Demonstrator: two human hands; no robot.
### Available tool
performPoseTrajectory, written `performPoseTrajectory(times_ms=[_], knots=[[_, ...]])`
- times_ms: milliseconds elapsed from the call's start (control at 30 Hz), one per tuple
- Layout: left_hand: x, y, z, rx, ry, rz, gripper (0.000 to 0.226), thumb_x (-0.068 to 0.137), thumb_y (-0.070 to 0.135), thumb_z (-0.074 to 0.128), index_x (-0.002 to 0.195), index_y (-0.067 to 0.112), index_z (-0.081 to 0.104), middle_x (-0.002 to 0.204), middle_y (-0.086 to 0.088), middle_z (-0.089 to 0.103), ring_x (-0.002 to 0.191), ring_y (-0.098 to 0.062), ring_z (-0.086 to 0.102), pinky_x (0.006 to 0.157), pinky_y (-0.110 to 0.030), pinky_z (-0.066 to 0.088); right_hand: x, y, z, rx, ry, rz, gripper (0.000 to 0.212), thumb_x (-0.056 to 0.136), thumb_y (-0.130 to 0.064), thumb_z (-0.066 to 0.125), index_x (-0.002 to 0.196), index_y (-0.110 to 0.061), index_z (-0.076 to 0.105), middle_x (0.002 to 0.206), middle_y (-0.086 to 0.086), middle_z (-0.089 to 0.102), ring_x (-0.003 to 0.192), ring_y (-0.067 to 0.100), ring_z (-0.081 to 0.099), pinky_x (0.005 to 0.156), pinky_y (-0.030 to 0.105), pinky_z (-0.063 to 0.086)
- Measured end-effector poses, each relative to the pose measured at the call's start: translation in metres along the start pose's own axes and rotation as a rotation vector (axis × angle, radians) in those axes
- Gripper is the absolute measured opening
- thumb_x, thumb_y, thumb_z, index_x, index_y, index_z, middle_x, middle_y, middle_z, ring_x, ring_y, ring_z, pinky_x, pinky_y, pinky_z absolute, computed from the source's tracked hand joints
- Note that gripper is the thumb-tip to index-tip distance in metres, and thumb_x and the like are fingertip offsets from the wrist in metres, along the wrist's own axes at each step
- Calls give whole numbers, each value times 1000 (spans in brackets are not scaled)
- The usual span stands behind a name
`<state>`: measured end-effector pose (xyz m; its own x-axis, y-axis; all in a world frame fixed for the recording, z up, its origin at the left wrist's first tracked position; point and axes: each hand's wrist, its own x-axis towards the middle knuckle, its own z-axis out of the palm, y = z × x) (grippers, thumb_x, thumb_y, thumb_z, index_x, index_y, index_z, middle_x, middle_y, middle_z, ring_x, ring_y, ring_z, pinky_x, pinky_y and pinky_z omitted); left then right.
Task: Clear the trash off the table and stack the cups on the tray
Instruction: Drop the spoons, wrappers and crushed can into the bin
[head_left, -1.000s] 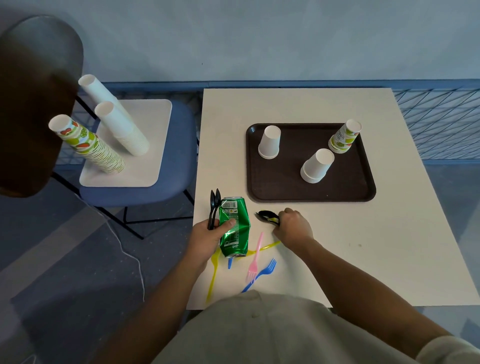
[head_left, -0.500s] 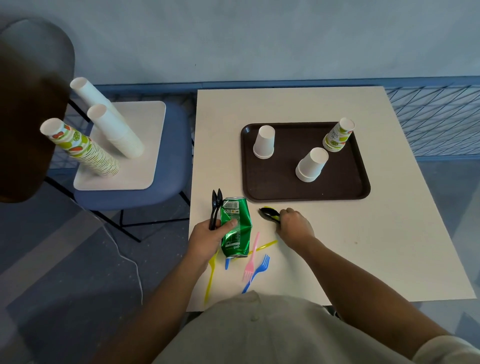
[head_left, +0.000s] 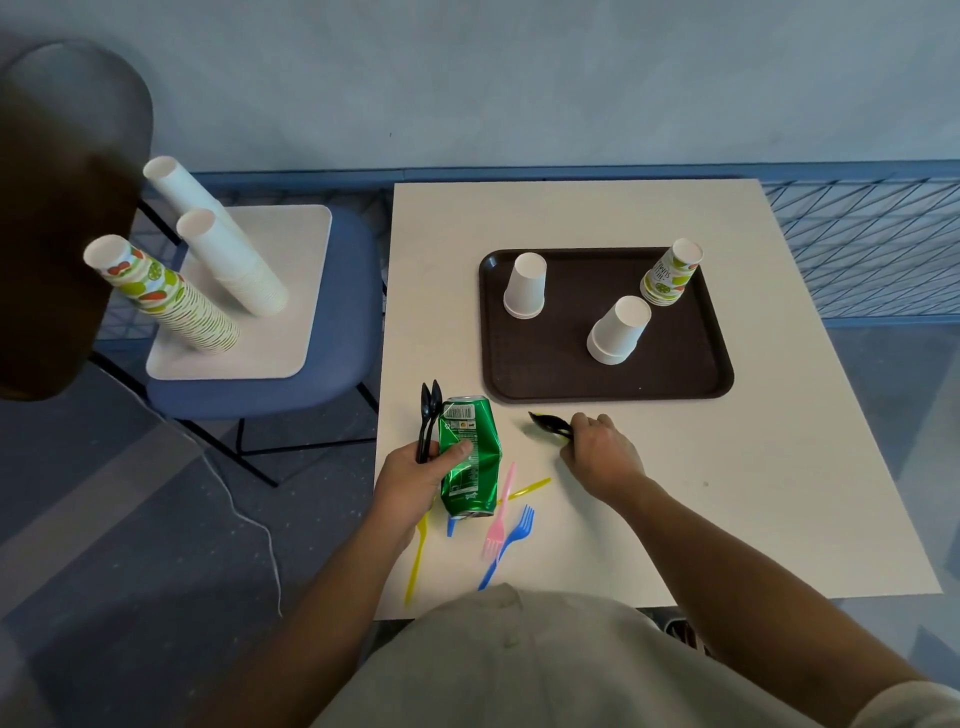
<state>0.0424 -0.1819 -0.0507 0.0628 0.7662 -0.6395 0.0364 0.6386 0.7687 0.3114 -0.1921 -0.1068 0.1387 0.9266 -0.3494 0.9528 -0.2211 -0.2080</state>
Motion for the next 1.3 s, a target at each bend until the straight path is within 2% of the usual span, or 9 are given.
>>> performPoseTrajectory(times_ms=[267,433,600,767,900,967,1033,1167,1300], knots=[[-9,-4,15,5,-28,17,22,88,20,81,90,3,68,75,-3,72,48,-1,60,41,-12,39,-15,9,-5,216,-58,26,14,97,-27,46,100,-14,42,80,9,55,71,37,54,62,42,46],[-16,-19,28,22,-48,15,31,83,31,85,88,3,73,94,-12,80,84,-25,74,64,-28,50,-28,17,-14,311,-45,55,21,102,-33,46,104,-12,50,79,6,59,70,31,56,60,36,40],[-42,-24,59,60,-76,10,34,86,29,83,106,3,75,94,-7,80,69,-11,70,52,-18,45,-51,39,-18,427,-56,84,24,104,-34,46,98,-13,56,81,6,61,68,24,57,56,33,38],[-67,-46,93,78,-65,37,27,85,31,83,93,6,74,79,2,77,61,-6,67,47,-16,43,-89,76,-16,506,-18,120,28,105,-34,46,107,-11,61,89,9,65,74,26,60,63,34,42],[-103,-71,127,141,-61,73,22,91,23,79,77,13,66,49,15,60,42,4,52,43,-14,37,-131,113,-13,655,-27,147,28,105,-35,46,109,-13,63,90,9,67,78,27,64,68,37,49],[-127,-87,145,152,-70,76,24,88,28,82,85,6,72,60,10,70,54,-2,65,57,-20,53,-154,130,-14,741,-33,165,28,104,-35,47,108,-14,64,87,7,67,76,26,63,67,37,49],[-148,-106,161,153,-50,89,34,82,33,86,92,3,75,84,-5,79,83,-21,77,82,-39,61,-180,146,-17,822,-37,181,26,103,-34,47,104,-16,66,79,3,64,68,22,60,61,34,45],[-184,-134,186,174,2,108,26,81,30,87,80,8,73,85,-10,79,86,-27,75,84,-44,57,-229,166,-24,1021,-80,209,18,100,-29,51,98,-17,65,62,-1,52,44,10,44,45,25,35],[-208,-145,193,163,5,119,42,78,34,90,87,-2,71,93,-19,78,93,-34,75,91,-51,57,-264,173,-29,1245,-105,241,11,100,-25,53,93,-17,52,60,1,44,43,13,35,41,26,28]])
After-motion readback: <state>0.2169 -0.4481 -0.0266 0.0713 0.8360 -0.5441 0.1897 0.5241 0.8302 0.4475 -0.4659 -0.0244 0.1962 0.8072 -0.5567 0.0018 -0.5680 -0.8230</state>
